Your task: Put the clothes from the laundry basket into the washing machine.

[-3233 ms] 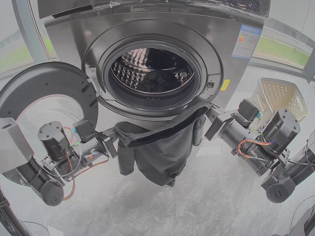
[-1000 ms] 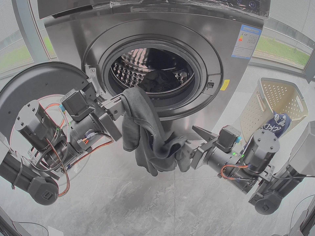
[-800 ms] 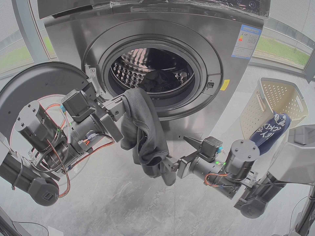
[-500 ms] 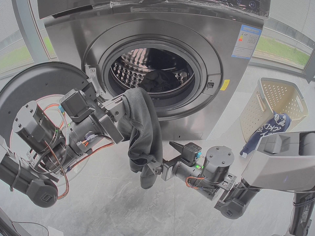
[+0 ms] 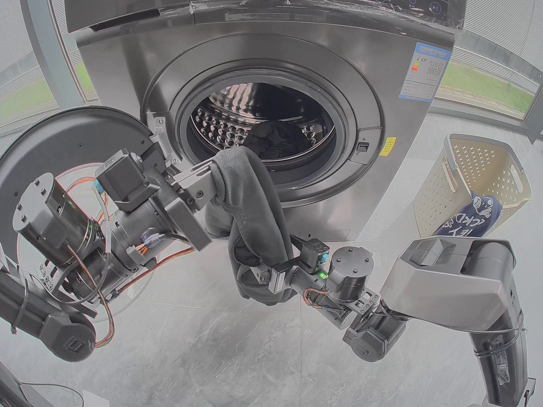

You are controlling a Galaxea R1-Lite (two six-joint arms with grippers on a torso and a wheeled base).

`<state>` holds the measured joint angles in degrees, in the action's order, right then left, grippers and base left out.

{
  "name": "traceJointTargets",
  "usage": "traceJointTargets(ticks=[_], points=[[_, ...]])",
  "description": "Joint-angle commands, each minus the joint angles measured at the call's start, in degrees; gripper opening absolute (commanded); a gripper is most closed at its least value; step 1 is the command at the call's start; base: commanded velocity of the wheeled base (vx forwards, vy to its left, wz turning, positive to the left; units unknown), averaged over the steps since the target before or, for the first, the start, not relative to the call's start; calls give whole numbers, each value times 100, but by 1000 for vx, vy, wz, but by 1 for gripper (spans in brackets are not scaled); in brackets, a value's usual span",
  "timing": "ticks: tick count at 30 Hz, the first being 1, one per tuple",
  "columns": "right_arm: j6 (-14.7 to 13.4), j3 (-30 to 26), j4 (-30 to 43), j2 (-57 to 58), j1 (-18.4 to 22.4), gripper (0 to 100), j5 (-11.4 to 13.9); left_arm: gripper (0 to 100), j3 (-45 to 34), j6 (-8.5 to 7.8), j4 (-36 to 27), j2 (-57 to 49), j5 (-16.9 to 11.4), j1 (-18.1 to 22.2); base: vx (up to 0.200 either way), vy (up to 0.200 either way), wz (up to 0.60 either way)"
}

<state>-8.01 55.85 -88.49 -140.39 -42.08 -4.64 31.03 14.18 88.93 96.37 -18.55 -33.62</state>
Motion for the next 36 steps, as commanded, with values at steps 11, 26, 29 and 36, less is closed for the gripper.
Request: traceJointTargets(ticks=[11,26,29,36], points=[[107,392,-1,-507,148,100,-37,0,0,15,1,-83,-8,-13,0,0,0],[63,111,-1,134,508,0,-54,0,0,15,-16,190,45,497,0,0,0],[36,84,-10,372,675,0,-89,0,-79,-3,-16,506,54,752,0,0,0],[10,-153,-10,1005,693,0,-89,0,-255,-346,-7,972,54,892,0,0,0]])
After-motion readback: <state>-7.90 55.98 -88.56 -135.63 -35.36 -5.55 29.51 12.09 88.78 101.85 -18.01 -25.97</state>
